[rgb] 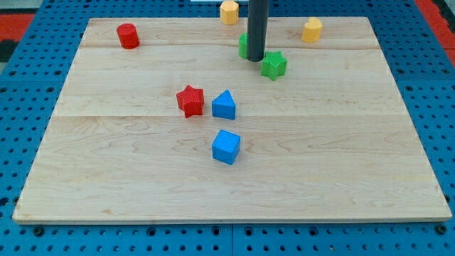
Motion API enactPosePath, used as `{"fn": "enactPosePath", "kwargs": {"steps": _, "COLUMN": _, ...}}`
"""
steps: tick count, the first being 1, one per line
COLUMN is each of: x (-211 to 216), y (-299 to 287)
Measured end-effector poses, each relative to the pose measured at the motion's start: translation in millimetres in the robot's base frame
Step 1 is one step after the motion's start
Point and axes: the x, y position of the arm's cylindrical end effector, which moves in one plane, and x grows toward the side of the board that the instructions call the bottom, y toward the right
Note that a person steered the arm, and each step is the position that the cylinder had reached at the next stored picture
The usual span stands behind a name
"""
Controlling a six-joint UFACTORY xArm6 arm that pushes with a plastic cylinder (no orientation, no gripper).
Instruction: Move yellow heart into green star
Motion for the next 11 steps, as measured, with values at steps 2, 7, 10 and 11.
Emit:
{"fn": "enactPosePath", "kwargs": {"steps": 2, "x": -48, "y": 49}}
{"fn": "enactPosePath", "kwargs": {"steps": 7, "x": 17, "y": 152}}
{"fn": "enactPosePath", "kwargs": {"steps": 10, "x": -20, "y": 141}}
{"fn": "enactPosePath", "kwargs": {"steps": 11, "x": 6, "y": 67}}
